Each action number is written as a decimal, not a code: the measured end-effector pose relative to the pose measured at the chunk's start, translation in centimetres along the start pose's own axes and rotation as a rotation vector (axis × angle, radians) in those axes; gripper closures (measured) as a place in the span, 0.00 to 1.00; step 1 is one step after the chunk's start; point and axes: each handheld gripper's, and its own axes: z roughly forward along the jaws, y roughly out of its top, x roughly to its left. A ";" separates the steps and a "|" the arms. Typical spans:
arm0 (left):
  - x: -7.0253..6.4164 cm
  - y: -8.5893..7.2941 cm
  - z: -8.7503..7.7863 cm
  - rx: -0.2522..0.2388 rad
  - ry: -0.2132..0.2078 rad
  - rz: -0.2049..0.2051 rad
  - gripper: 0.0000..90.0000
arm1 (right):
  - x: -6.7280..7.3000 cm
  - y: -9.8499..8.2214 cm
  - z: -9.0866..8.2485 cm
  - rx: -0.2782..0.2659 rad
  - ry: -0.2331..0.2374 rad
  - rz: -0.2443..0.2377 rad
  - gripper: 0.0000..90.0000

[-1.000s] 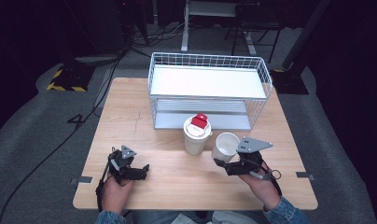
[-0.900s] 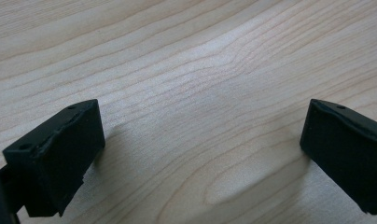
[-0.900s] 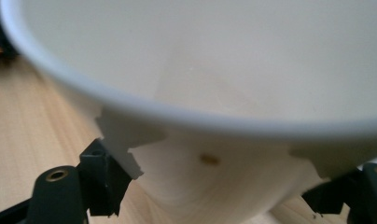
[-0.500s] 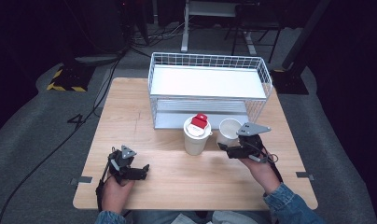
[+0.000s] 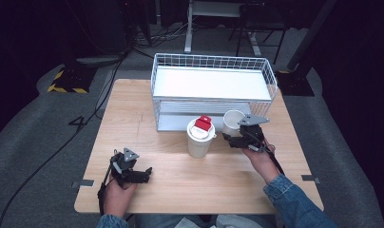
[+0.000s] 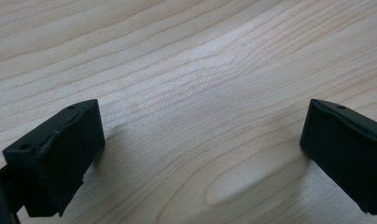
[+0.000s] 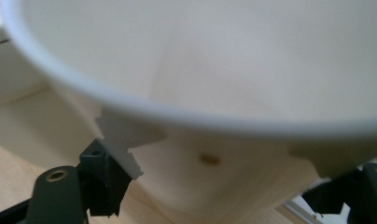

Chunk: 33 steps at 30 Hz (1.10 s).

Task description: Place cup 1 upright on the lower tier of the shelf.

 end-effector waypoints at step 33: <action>0.0 0.0 0.0 0.000 0.000 0.001 0.00 | -2.7 0.5 6.1 -0.021 -0.122 0.074 0.27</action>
